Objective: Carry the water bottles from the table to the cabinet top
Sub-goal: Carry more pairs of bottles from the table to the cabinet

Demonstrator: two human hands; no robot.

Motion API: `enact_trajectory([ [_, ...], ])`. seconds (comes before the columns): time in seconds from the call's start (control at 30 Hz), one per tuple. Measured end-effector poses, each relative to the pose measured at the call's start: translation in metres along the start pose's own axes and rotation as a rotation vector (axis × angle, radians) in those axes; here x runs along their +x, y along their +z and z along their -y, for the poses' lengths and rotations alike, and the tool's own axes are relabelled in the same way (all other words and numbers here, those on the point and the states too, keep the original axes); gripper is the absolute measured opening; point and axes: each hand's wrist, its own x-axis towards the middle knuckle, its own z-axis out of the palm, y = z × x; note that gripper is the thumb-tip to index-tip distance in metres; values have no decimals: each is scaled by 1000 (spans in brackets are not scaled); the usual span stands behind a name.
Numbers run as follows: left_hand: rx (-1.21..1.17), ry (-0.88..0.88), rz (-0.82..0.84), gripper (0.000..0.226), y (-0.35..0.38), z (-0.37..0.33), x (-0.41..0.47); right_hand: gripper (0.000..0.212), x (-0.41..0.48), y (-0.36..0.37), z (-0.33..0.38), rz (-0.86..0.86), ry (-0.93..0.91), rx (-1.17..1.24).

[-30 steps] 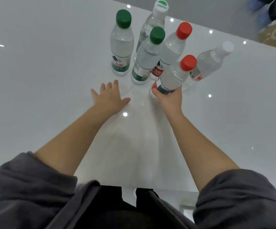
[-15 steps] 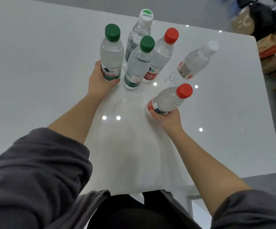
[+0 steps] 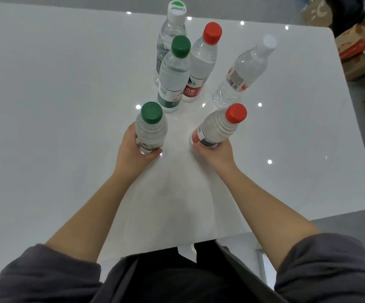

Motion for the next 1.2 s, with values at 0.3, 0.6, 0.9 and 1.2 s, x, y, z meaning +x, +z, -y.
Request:
enact_trajectory([
  [0.3, 121, -57, 62, 59, 13, -21, -8, 55, -26, -6, -13, -23, 53, 77],
  [0.6, 199, 35, 363, 42, 96, -40, -87, 38, -132, -85, -77, -208, 140, 164],
  [0.9, 187, 211, 719, 38, 214, -88, -182, 37, -249, -195, -147, -570, 172, 249],
  [1.2, 72, 410, 902, 46, 320, -157, -297, 56, -377, -299, -186, -884, 230, 334],
])
